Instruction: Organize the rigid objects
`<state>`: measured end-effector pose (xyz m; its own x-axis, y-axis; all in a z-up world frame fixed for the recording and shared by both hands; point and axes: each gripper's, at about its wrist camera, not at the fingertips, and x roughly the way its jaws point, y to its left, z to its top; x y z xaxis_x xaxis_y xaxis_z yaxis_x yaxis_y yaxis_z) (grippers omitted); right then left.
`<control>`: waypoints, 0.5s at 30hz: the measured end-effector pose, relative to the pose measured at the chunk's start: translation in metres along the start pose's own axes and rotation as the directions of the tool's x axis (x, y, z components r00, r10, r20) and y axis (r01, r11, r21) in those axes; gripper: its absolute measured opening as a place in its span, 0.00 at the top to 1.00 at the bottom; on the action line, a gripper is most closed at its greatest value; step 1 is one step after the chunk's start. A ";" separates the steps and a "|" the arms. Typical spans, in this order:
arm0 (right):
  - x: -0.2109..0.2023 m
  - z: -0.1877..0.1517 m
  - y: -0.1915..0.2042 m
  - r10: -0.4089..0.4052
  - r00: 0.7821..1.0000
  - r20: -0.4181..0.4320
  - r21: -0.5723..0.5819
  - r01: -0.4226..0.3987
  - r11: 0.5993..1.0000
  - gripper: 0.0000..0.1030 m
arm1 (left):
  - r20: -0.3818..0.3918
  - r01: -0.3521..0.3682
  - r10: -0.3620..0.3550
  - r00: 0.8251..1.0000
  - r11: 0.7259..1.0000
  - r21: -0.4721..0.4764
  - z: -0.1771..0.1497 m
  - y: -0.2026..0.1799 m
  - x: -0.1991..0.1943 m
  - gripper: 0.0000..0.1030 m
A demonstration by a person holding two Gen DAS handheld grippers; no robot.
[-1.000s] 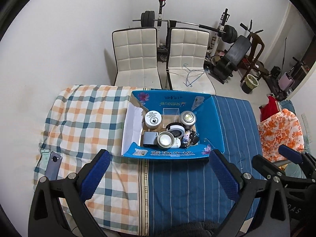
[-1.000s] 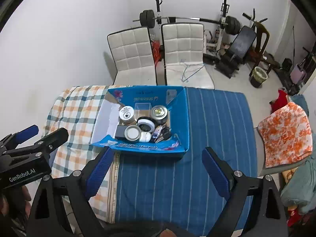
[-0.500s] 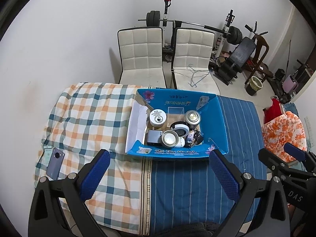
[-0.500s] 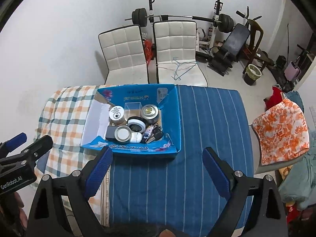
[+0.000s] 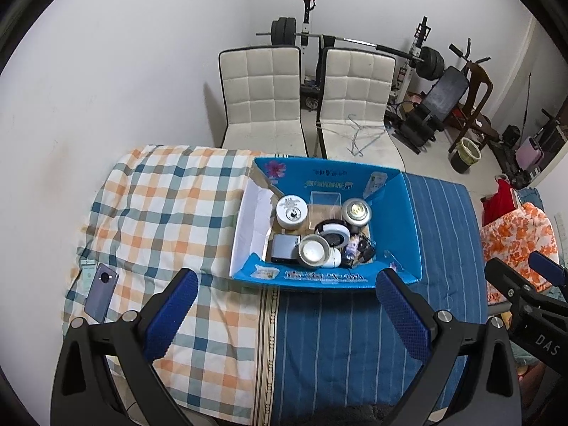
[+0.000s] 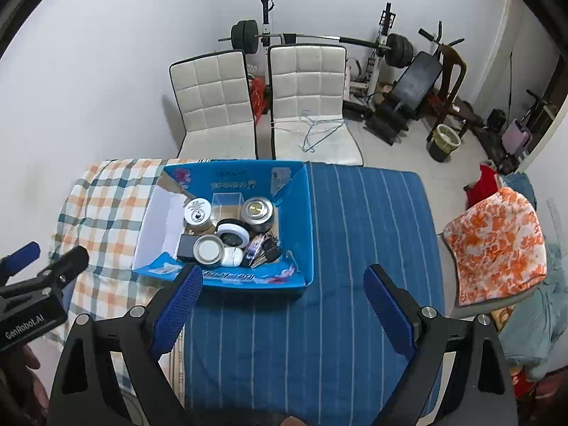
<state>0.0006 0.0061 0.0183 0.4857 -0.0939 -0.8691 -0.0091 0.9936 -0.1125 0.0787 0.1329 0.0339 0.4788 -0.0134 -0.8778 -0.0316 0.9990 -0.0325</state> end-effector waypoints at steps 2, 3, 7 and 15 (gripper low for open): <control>-0.001 0.001 0.001 -0.001 1.000 0.005 -0.002 0.001 1.000 0.08 | 0.010 -0.009 0.009 1.000 1.000 -0.006 0.001 0.003 0.000 0.00; -0.002 0.002 0.002 0.000 1.000 0.006 -0.002 0.000 1.000 0.08 | 0.014 -0.013 0.013 1.000 1.000 -0.007 0.002 0.004 0.000 0.00; -0.004 0.004 0.003 -0.011 1.000 0.017 -0.007 0.011 1.000 0.08 | 0.019 -0.018 0.018 1.000 1.000 -0.013 0.004 0.005 0.000 0.00; -0.007 0.005 0.004 -0.011 1.000 0.028 -0.007 0.011 1.000 0.08 | 0.028 -0.024 0.025 0.999 1.000 -0.013 0.005 0.005 -0.003 0.00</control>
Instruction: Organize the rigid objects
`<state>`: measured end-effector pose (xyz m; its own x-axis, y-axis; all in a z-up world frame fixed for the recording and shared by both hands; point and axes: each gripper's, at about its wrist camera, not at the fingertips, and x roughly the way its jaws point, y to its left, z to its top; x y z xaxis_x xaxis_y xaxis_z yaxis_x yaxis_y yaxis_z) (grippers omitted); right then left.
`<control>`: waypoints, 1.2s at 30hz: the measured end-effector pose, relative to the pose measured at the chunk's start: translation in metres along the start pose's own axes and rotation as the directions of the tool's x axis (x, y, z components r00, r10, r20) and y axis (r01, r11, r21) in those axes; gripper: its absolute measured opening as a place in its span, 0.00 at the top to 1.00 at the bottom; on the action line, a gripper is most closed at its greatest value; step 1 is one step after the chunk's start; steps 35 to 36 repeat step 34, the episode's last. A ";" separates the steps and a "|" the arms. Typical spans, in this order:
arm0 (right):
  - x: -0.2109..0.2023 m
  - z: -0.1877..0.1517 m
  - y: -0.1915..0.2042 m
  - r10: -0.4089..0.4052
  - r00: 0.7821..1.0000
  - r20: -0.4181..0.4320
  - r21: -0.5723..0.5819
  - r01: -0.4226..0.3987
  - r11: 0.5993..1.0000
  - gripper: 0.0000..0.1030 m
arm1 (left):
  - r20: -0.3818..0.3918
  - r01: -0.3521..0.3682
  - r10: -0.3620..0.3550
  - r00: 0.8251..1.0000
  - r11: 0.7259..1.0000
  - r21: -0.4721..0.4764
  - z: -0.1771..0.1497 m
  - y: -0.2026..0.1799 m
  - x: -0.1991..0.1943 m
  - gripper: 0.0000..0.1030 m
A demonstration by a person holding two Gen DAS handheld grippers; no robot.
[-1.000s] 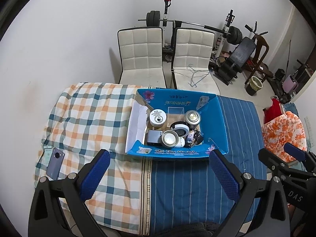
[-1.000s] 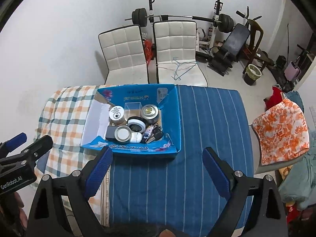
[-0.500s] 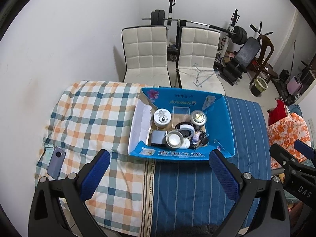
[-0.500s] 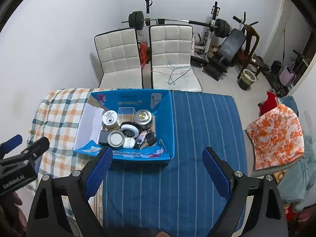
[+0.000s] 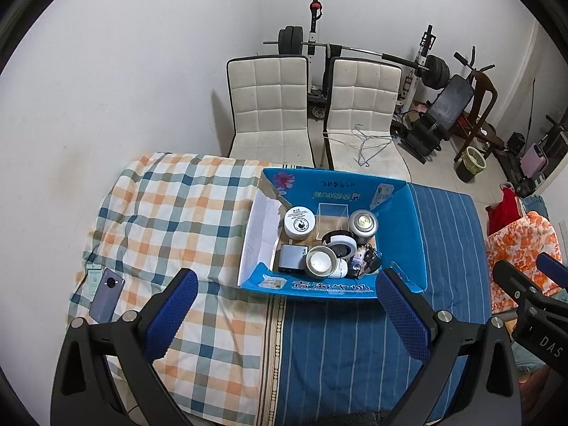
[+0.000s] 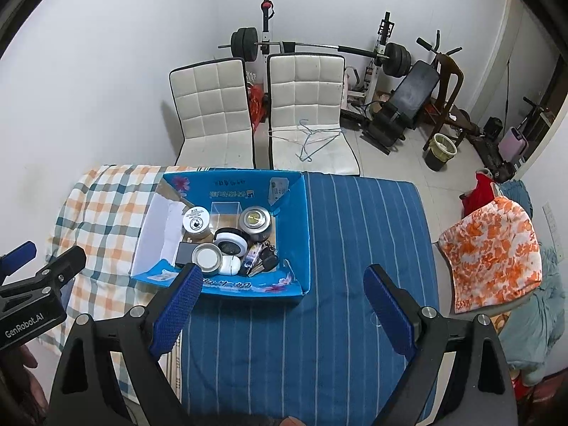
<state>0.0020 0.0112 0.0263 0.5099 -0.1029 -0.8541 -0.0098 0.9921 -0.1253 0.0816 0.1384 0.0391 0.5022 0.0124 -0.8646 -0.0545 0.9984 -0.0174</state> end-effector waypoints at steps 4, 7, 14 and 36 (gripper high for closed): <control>-0.002 0.000 0.002 -0.003 1.000 0.008 -0.001 0.003 1.000 0.08 | 0.000 0.000 0.000 1.000 1.000 0.000 0.000 -0.001 -0.001 0.00; -0.002 0.000 0.003 -0.001 1.000 0.005 0.001 0.001 1.000 0.08 | -0.001 -0.001 0.001 1.000 1.000 0.001 0.000 0.000 -0.001 0.00; -0.002 -0.001 0.004 -0.001 1.000 -0.001 0.003 0.001 1.000 0.08 | 0.001 -0.001 0.001 1.000 1.000 -0.001 -0.001 -0.001 -0.001 0.00; 0.000 -0.005 0.004 -0.014 1.000 0.012 0.011 0.014 1.000 0.08 | 0.024 -0.009 0.009 1.000 1.000 0.005 0.003 0.004 -0.005 0.00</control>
